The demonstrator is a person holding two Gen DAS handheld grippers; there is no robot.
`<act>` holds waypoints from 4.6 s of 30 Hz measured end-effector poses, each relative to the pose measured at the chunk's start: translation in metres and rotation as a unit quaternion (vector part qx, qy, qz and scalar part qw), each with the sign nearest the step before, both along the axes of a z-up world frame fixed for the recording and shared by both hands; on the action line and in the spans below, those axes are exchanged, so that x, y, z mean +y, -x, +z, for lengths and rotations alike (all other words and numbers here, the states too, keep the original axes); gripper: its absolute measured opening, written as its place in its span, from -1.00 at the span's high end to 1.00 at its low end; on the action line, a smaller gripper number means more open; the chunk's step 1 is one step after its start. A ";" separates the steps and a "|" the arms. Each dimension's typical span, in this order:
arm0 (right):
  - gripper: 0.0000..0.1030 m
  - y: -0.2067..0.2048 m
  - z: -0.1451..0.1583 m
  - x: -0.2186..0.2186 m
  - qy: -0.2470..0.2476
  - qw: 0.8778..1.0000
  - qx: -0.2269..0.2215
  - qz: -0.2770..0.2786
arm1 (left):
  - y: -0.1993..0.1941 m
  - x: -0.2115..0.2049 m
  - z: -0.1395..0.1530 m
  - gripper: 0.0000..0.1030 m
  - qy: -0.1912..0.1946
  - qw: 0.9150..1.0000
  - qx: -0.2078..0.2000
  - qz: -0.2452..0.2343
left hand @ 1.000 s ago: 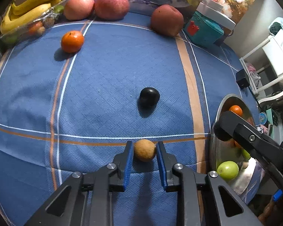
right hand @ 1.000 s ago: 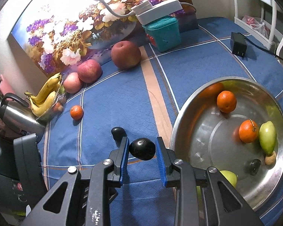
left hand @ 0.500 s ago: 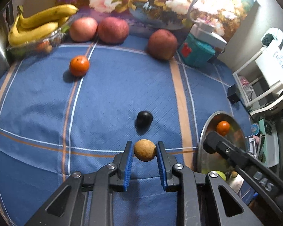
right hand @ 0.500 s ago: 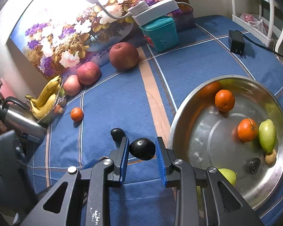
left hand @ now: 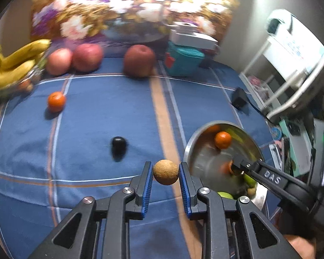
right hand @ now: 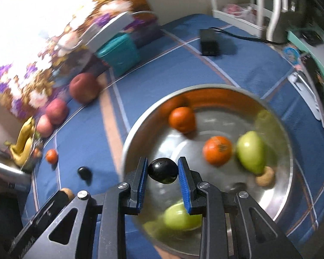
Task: Organize fruits
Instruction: 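Carry the dark plum and tan fruit into the steel bowl and open both tools, then withdraw both open tools from the bowl back toward the fruit, then lower the right tool onto the black plum and close it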
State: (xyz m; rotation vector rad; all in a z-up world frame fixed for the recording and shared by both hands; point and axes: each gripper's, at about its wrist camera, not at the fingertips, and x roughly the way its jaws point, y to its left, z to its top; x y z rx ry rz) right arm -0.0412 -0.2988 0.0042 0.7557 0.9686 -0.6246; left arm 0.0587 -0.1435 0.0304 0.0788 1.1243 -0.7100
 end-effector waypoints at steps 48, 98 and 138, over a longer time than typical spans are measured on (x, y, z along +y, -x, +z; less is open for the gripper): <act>-0.04 0.007 -0.010 -0.012 -0.028 0.999 0.033 -0.002 | 0.019 -0.041 -0.032 -0.11 -0.064 0.997 -0.013 -0.037; -0.76 -0.047 -0.009 0.069 0.104 0.983 0.051 0.142 | -0.057 0.099 -0.027 -1.00 -0.133 0.971 -0.072 0.183; -0.76 -0.123 -0.013 0.148 0.070 0.973 0.011 0.219 | -0.104 0.167 -0.020 -1.00 -0.128 0.968 -0.054 0.208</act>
